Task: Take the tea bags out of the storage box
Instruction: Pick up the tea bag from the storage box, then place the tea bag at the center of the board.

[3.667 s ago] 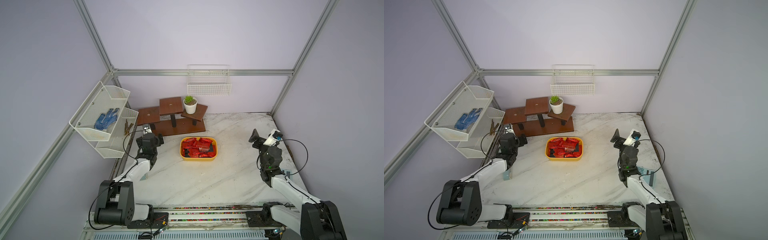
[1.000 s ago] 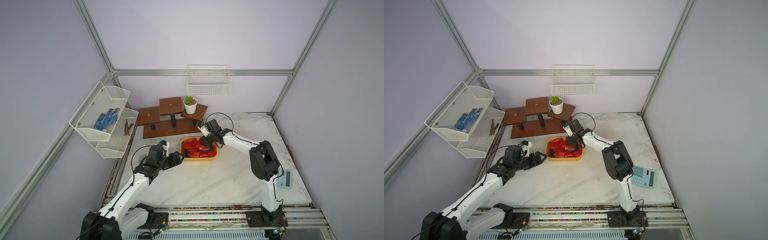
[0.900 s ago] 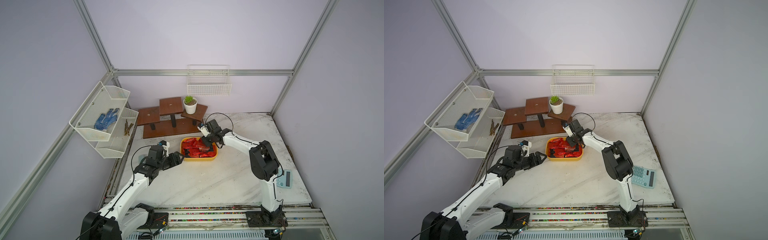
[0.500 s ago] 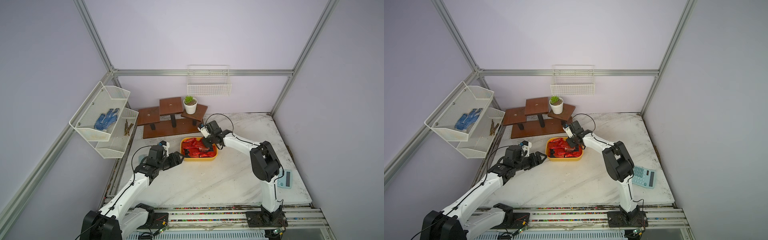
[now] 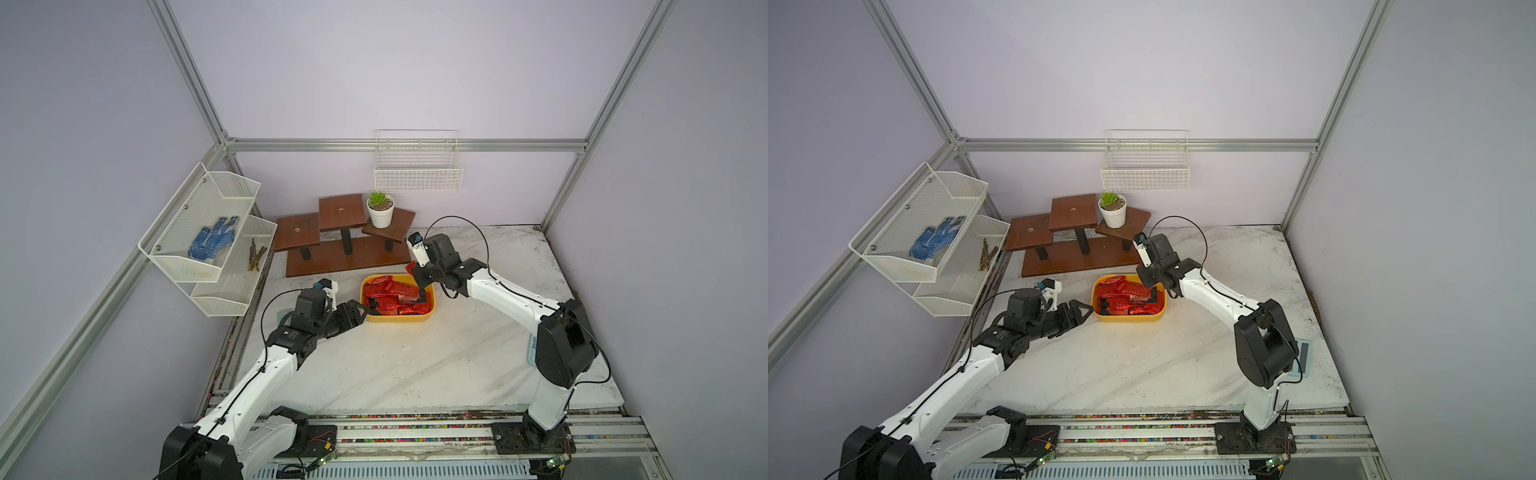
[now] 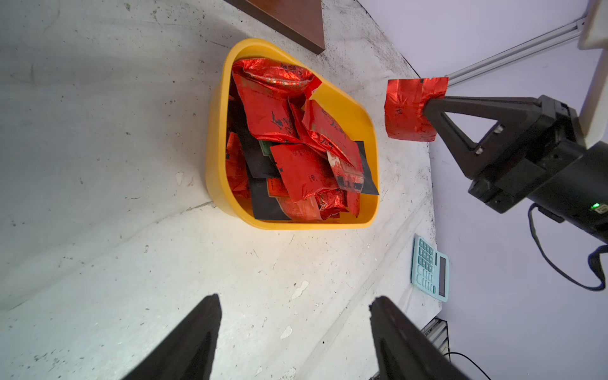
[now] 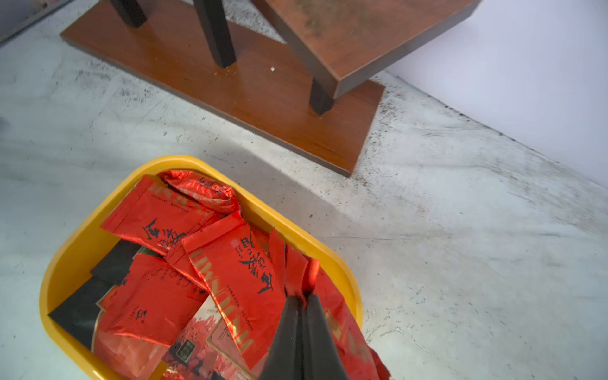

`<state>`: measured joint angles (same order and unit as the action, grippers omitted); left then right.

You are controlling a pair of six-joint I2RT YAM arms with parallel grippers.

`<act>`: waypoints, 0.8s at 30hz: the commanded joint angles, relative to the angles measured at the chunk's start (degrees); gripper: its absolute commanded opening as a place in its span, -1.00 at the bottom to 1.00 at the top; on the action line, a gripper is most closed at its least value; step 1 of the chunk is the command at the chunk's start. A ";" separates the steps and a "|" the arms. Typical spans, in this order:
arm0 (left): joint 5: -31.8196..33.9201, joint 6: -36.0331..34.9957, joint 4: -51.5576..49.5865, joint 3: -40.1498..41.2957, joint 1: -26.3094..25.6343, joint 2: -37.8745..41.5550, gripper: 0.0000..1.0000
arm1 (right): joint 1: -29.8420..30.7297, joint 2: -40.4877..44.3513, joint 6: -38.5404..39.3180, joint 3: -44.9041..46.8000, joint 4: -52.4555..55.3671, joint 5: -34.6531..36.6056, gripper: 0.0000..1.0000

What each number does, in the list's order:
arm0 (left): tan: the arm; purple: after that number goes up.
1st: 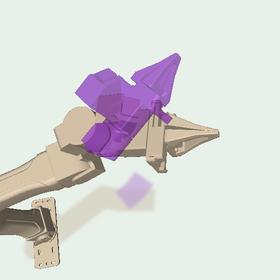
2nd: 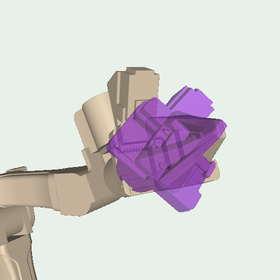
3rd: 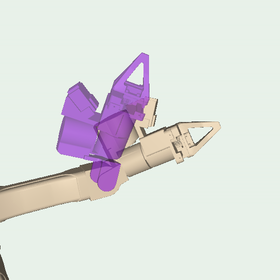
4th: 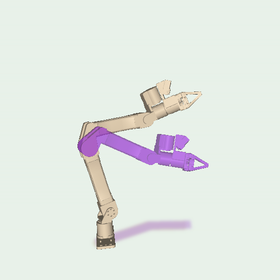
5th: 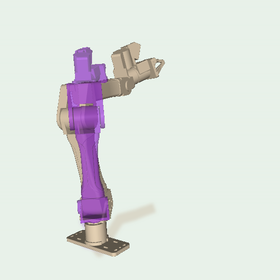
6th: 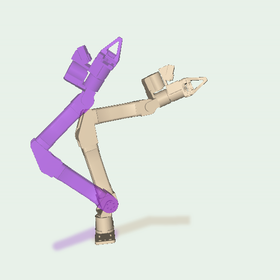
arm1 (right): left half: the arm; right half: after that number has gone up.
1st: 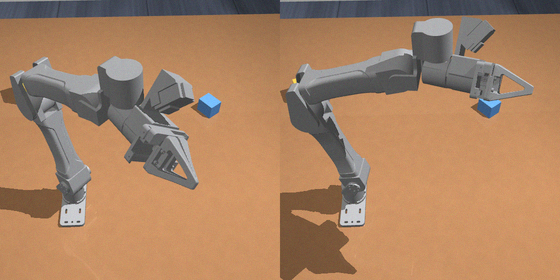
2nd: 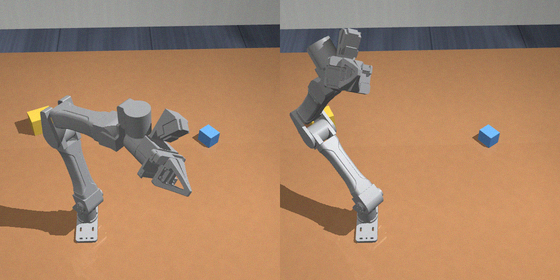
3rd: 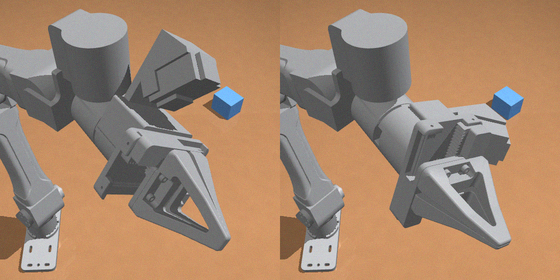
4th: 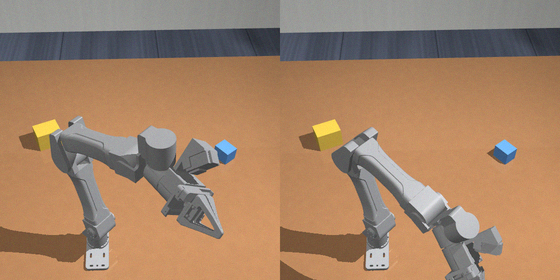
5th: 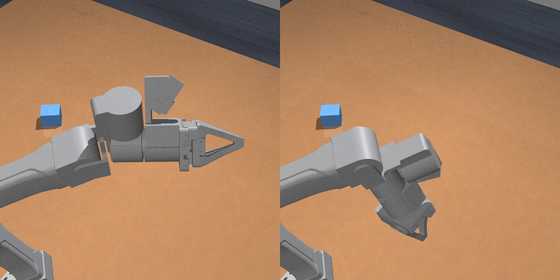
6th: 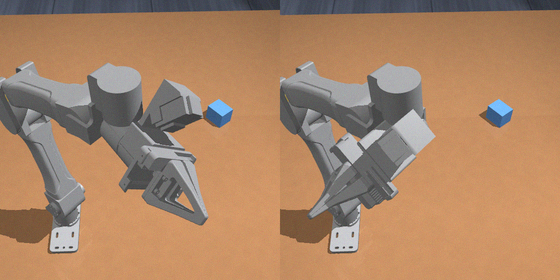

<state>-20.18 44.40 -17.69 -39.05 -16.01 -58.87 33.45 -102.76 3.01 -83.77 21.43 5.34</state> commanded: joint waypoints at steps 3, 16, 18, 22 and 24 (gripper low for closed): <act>-0.75 0.53 1.26 -4.14 -2.25 -0.40 0.49 | -1.15 6.59 -6.84 3.39 -1.15 5.37 -1.00; 0.57 -0.37 0.65 -6.17 -7.10 -2.26 0.49 | -22.38 -4.00 -21.72 1.18 -2.09 -22.09 -1.00; 0.58 -0.37 0.65 -6.04 -7.11 -1.99 0.49 | -23.96 -9.39 -21.04 -3.36 -0.61 -27.28 -1.00; 0.80 -0.36 0.24 -5.68 -7.11 -1.08 0.50 | -26.51 -18.81 -23.55 -10.46 1.25 -33.62 -1.00; 1.11 -0.60 -0.47 -5.59 -7.11 -0.63 0.51 | -27.21 -21.85 -24.64 -12.54 1.01 -35.81 -1.00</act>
<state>-19.70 44.38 -18.06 -43.64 -22.94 -61.06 7.35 -122.52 -19.09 -92.84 21.08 -23.00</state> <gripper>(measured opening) 0.752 0.063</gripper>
